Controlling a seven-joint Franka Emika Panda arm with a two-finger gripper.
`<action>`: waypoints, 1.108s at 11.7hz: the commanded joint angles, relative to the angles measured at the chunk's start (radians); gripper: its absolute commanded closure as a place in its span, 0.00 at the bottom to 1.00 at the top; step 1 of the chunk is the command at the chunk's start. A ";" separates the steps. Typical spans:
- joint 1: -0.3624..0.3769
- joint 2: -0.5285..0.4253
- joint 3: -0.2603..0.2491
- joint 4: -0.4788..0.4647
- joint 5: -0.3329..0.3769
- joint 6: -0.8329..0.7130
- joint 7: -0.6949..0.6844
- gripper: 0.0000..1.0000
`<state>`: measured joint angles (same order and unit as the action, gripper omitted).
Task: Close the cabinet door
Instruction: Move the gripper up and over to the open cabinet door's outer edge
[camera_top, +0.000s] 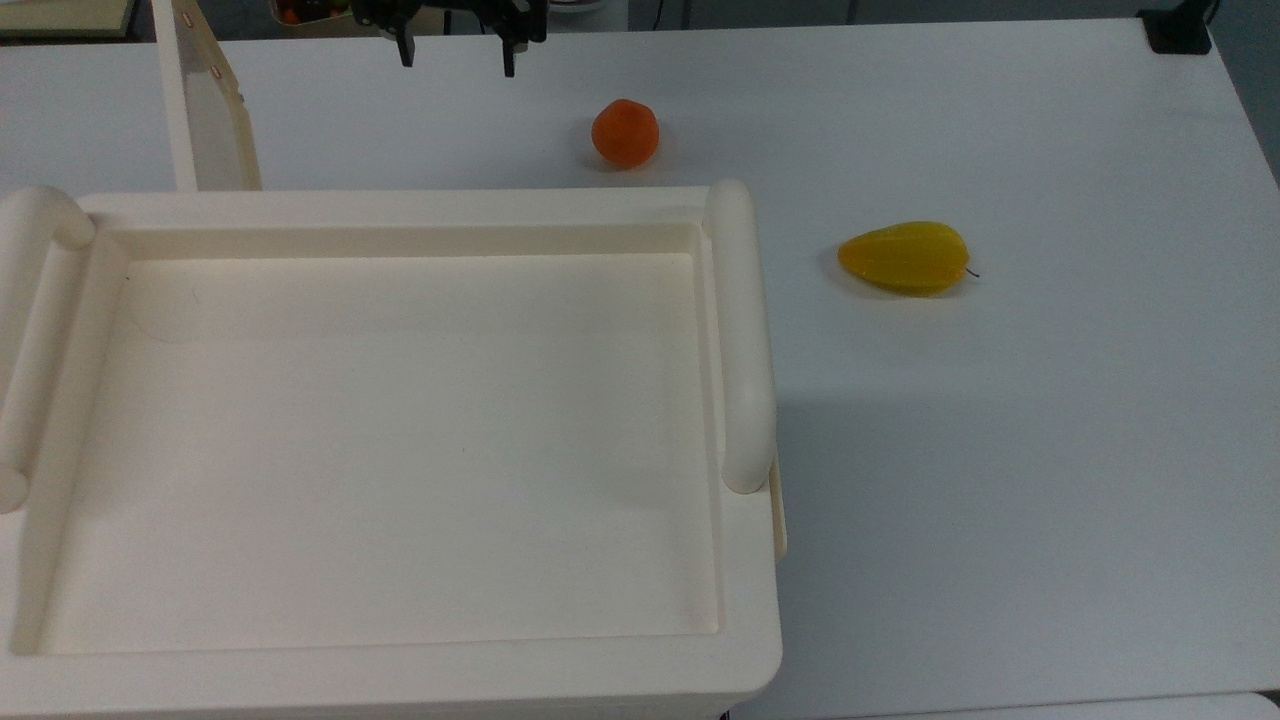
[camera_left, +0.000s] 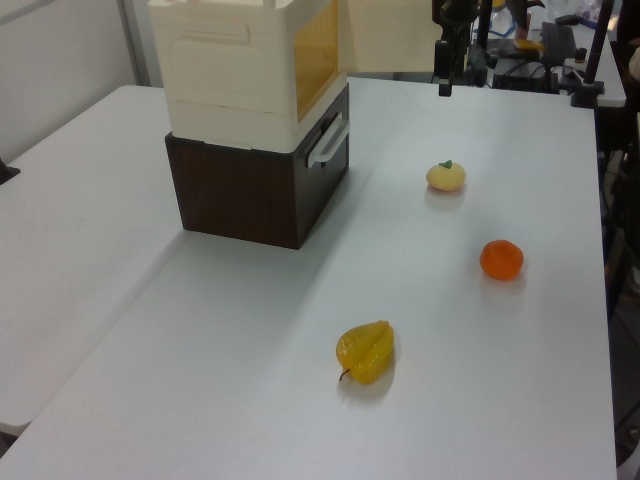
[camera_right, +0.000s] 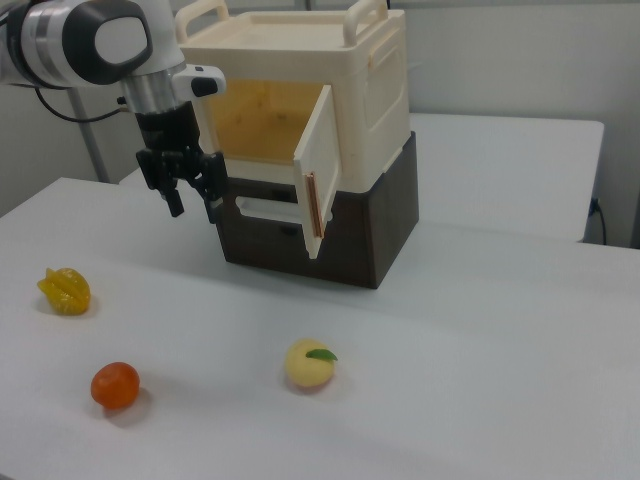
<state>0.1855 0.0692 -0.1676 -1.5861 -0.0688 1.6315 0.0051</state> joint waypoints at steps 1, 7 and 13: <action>-0.009 -0.022 -0.001 -0.021 -0.002 0.024 0.000 0.80; -0.041 -0.017 -0.004 0.040 0.006 0.030 0.003 1.00; -0.110 -0.020 -0.007 0.193 0.058 0.114 0.018 1.00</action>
<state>0.1060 0.0606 -0.1697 -1.4283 -0.0386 1.6788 0.0064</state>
